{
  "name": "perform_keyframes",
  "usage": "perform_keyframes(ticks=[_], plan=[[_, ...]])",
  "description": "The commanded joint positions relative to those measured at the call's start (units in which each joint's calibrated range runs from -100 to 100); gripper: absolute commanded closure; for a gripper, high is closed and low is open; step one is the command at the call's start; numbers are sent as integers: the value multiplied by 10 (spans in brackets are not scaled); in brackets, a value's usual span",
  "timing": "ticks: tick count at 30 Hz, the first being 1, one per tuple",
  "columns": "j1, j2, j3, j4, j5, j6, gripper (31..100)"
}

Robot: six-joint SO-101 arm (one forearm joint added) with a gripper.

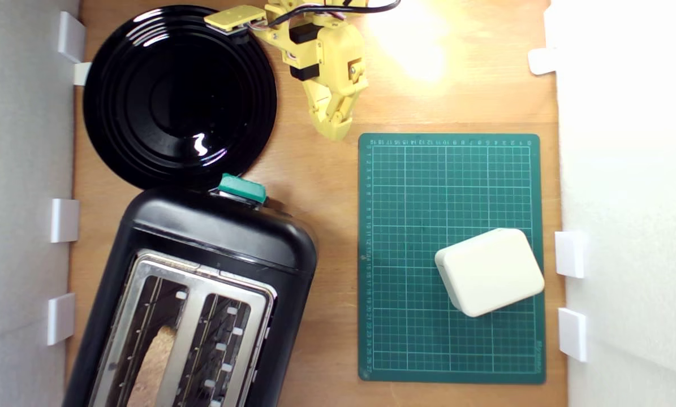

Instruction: Start toaster

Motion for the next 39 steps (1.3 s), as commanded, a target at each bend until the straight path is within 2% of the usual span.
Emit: perform_keyframes(ticks=[1,28,30,38,39], plan=[[-3,-6,4,6,4,-1,989],[-3,-6,4,6,4,-1,989],[-4,-6,4,-2,4,-1,989],[-3,-6,4,6,4,-1,989],[-4,-6,4,-1,4,-3,989]])
